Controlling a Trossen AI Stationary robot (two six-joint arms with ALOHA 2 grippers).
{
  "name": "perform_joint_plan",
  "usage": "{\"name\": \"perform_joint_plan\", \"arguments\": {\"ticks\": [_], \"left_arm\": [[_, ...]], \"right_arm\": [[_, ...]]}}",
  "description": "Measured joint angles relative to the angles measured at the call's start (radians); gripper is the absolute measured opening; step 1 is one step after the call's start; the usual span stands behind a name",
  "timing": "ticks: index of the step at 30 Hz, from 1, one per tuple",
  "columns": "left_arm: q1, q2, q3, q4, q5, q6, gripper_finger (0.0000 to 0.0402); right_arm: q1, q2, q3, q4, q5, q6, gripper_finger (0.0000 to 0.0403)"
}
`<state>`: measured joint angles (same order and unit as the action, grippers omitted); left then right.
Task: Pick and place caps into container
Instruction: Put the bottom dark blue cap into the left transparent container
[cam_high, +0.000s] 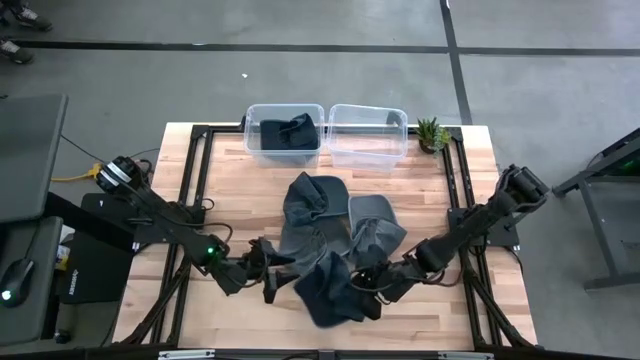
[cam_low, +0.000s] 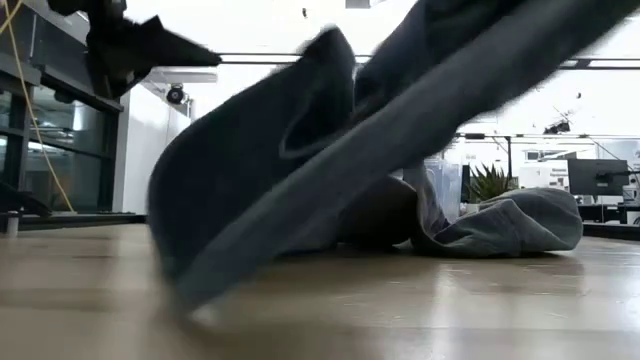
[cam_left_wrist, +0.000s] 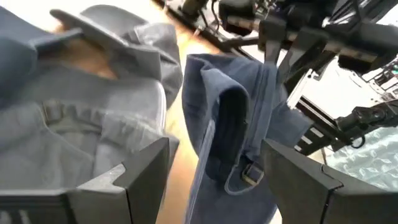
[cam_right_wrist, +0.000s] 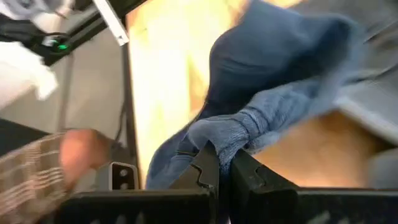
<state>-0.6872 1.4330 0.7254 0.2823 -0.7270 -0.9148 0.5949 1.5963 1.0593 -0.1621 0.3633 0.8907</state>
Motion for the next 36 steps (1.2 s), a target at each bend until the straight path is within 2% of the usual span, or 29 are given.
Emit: {"name": "perform_joint_plan", "arguments": {"ticks": [7,13,16,24,36], "left_arm": [[0.000,-0.045,0.000,0.001,-0.074,0.138,0.0250],[0.021,-0.058,0.000,0.011,-0.143,0.178,0.0250],[0.048,-0.058,0.000,0.026,-0.143,0.206,0.0250],[0.128,-0.058,0.000,0.215,-0.083,0.428,0.0250],[0.140,-0.058,0.000,0.375,-0.182,0.808,0.0250]], "right_arm": [[0.000,-0.045,0.238,-0.342,0.146,-0.071,0.0000],[-0.001,-0.050,0.433,-0.587,0.278,-0.116,0.0000],[-0.004,-0.051,0.517,-0.631,0.339,-0.168,0.0000],[-0.038,-0.051,0.703,-0.741,0.447,-0.300,0.0000],[-0.111,-0.050,0.855,-0.756,0.425,-0.470,0.0000]]}}
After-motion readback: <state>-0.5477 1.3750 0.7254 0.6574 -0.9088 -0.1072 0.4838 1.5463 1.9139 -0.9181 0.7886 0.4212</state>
